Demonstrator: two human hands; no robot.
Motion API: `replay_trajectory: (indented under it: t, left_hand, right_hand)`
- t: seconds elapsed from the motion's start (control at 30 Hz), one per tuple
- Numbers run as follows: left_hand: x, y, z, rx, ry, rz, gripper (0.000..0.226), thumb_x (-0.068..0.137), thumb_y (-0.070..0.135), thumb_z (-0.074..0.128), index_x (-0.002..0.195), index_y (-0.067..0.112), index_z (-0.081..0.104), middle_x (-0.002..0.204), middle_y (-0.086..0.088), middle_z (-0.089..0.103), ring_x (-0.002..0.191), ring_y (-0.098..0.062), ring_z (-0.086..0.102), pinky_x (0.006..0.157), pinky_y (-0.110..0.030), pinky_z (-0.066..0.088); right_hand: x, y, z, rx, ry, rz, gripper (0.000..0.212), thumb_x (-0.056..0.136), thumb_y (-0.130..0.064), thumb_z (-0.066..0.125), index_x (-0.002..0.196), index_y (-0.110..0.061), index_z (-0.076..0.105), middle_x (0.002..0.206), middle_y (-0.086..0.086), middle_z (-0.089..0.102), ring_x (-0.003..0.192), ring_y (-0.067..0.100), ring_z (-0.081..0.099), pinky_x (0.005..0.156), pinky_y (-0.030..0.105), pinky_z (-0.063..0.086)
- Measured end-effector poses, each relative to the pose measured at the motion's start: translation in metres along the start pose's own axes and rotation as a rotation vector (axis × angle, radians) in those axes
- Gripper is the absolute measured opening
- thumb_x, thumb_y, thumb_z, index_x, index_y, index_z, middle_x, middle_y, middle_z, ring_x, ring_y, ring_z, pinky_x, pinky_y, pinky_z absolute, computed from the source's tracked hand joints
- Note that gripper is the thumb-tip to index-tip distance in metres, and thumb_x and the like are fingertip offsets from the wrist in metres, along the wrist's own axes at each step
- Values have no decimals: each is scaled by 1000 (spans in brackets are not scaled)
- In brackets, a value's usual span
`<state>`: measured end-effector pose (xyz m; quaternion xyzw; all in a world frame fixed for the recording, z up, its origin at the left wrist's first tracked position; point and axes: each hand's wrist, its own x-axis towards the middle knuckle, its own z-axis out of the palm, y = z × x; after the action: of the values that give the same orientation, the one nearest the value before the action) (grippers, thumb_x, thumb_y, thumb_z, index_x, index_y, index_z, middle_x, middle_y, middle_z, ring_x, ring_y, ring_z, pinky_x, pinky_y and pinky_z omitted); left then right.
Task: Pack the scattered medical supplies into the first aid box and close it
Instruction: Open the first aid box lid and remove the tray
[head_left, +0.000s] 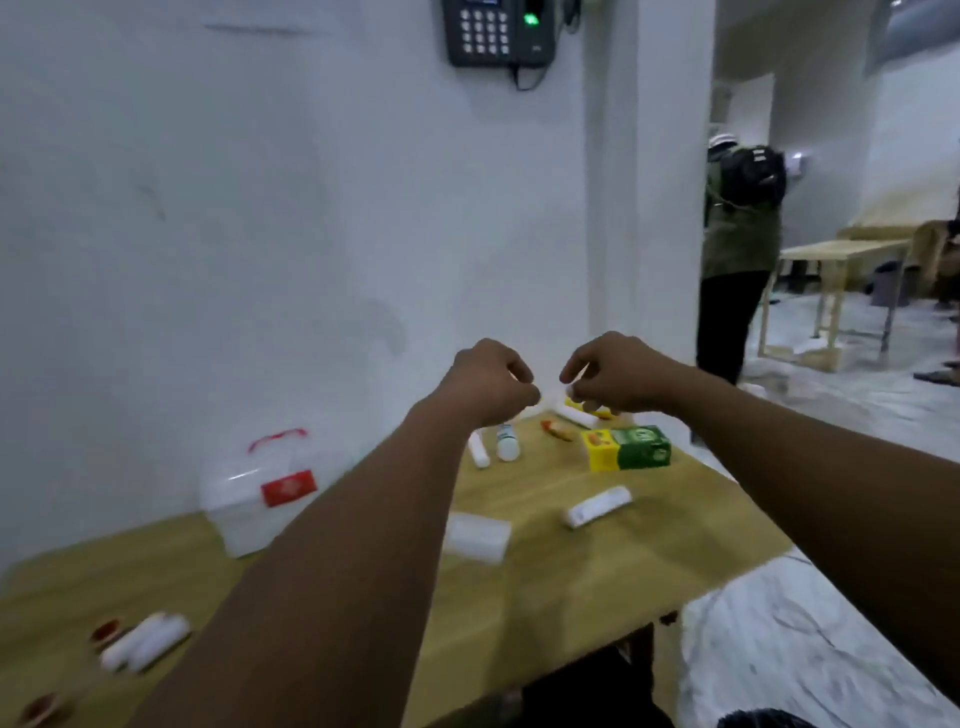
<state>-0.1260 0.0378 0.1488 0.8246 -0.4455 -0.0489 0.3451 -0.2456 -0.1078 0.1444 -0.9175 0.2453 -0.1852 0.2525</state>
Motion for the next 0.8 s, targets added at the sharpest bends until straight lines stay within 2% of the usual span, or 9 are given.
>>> replay_trajectory:
  t: [0.07,0.17,0.23,0.33,0.4,0.47,0.6,0.7,0.8]
  left_hand:
    - [-9,-47,-35,11,61,-95,23,78,29,79,99,21,74,96,-4,73,78,-14,73,65,-23,52]
    - [-30,-114,-77,18,144,-217,21,81,30,78,100,21,75,94,-2,74,82,-14,73,70,-26,56]
    - [-45,-155,-98,43,218,-276,19,83,31,74,99,23,75,97,2,74,91,-14,70,79,-30,56]
    - [-61,-211,-119,85,356,-349,18,87,30,68,101,20,76,96,7,71,98,-14,66,79,-25,46]
    - [-66,-245,-124,102,458,-406,24,88,34,68,107,21,74,100,5,70,102,-15,65,80,-25,43]
    - [-63,-276,-123,122,542,-453,35,89,41,67,118,21,68,117,0,68,111,-19,62,86,-27,43]
    - [-54,-315,-112,30,590,-573,67,88,56,63,145,22,46,147,-10,49,132,-28,49,101,-37,41]
    - [-49,-331,-101,-124,577,-619,76,90,62,58,151,25,35,155,-9,42,138,-31,44,107,-46,42]
    - [-52,-329,-93,-183,594,-611,74,91,62,54,153,27,32,155,-8,42,137,-32,45,105,-48,46]
  right_hand:
    - [24,-42,34,37,-77,-83,17,86,-12,68,102,-14,73,87,10,77,74,15,76,60,30,59]
    - [53,-97,88,77,-154,-209,20,87,-18,68,106,-16,73,87,4,75,78,15,73,60,25,54]
    - [68,-124,124,90,-171,-282,22,88,-23,67,107,-16,73,93,0,71,83,14,67,68,22,46]
    - [89,-144,179,124,-179,-329,24,89,-29,66,110,-17,71,111,1,68,98,16,63,80,23,42]
    - [103,-148,214,165,-164,-301,30,89,-35,65,116,-19,67,120,5,62,109,21,60,87,28,43]
    - [117,-148,242,219,-132,-249,39,90,-40,63,124,-21,62,128,8,56,116,24,57,90,30,41]
    - [135,-144,278,356,-135,-135,50,93,-47,58,136,-21,49,140,10,53,126,26,52,96,33,42]
    - [139,-142,293,480,-160,-91,53,94,-49,56,140,-24,45,143,10,52,131,25,50,102,40,46]
    - [136,-140,293,495,-143,-93,54,94,-49,56,141,-24,46,144,9,53,131,25,50,98,37,45]
